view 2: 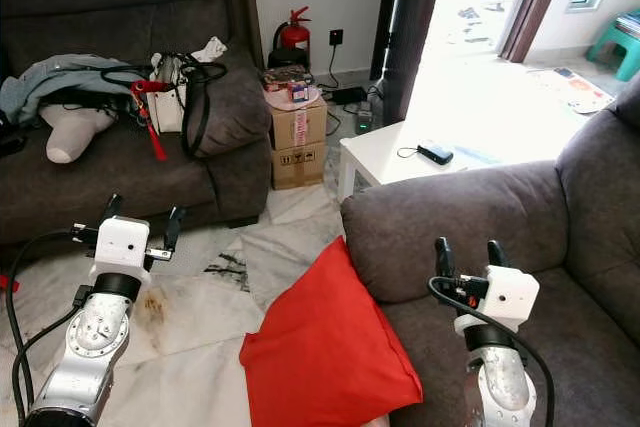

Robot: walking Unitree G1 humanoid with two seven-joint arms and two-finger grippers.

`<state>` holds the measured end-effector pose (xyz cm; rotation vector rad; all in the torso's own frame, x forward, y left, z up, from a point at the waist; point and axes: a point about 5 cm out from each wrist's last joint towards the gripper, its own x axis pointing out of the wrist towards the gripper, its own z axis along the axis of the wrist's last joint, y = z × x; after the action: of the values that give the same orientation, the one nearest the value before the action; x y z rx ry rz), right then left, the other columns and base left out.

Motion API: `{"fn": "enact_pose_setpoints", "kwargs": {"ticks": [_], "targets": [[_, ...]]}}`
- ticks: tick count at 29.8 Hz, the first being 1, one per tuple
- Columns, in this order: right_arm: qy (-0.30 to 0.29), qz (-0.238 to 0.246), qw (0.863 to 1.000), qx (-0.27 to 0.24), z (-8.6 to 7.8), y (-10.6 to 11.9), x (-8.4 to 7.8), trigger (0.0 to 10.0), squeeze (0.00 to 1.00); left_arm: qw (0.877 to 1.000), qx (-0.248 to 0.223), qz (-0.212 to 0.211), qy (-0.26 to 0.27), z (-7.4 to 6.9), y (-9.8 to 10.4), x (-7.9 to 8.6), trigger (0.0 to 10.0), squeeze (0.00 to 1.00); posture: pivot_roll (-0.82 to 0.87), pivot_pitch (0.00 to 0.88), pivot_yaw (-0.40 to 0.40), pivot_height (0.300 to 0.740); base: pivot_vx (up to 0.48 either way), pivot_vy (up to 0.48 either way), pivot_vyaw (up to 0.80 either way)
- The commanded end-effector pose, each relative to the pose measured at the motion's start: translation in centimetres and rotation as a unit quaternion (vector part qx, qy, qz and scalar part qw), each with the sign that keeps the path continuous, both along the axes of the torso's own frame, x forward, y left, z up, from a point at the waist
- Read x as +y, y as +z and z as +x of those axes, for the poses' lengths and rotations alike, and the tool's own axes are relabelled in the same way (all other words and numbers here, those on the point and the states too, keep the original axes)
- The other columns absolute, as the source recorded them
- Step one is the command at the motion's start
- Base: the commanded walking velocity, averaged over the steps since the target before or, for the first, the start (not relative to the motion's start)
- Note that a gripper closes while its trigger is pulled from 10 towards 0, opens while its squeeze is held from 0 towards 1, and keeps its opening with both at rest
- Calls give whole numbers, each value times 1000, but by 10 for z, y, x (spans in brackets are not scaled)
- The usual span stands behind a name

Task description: Move the pillow to the sofa from floor

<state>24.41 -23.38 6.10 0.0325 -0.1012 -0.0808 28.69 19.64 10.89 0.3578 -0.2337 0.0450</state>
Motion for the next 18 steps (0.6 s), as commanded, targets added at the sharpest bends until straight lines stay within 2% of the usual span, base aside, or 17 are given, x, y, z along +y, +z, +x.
{"fn": "enact_pose_setpoints", "kwargs": {"ticks": [1,8,18], "targets": [[3,2,1000,-4,0,3,1,10000,0,1000,-2,0,-7,1,4,-3,10000,0,-40,0,4,740,0,0,0],[2,1,1000,4,1,1,-3,10000,0,1000,-4,0,-5,1,5,-2,10000,0,-31,0,1,740,0,0,0],[14,0,1000,-14,9,11,1,10000,0,1000,-8,-1,-4,-1,8,-3,10000,0,-27,0,3,740,0,0,0]]}}
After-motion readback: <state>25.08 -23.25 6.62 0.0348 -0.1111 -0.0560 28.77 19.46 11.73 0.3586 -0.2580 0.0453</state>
